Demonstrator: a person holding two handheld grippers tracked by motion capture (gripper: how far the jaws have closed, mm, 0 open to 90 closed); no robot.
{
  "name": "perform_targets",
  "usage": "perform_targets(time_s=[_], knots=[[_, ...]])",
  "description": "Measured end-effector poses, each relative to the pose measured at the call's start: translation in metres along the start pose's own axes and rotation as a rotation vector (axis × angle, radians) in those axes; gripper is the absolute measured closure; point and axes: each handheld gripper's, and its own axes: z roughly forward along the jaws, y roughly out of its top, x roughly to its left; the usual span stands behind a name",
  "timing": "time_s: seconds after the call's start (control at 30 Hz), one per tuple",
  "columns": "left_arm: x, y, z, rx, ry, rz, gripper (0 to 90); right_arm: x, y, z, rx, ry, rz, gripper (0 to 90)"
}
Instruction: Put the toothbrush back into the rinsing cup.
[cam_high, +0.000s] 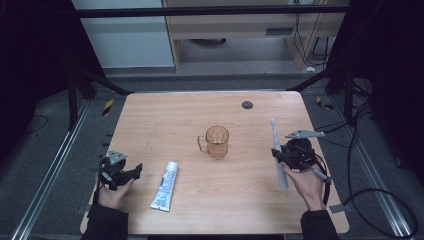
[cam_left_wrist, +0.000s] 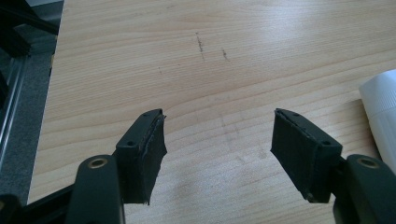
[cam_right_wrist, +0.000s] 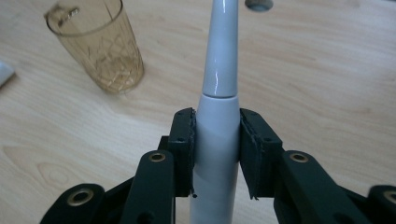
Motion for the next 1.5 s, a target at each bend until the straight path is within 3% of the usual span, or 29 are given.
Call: perform_targets(time_s=[0.2,0.4,0.9,1.27,1.5], knots=[[0.0,0.0,0.0,-0.001,0.001,0.0,34.0,-0.002,0.003,-0.007,-0.113,-0.018,0.028,67.8],[0.0,0.0,0.0,-0.003,0.002,0.0,34.0,0.0,0.008,-0.012,-0.185,-0.028,0.039,67.8],[0.0,0.0,0.0,-0.008,0.003,-0.004,33.5,0.016,0.025,-0.012,-0.38,-0.057,0.079,67.7],[0.001,-0.001,-0.001,-0.012,0.005,-0.007,33.0,0.031,0.033,-0.002,-0.482,-0.067,0.106,67.7],[0.001,-0.001,-0.001,-0.012,0.005,-0.007,32.9,0.043,0.043,0.007,-0.519,-0.056,0.118,67.7]])
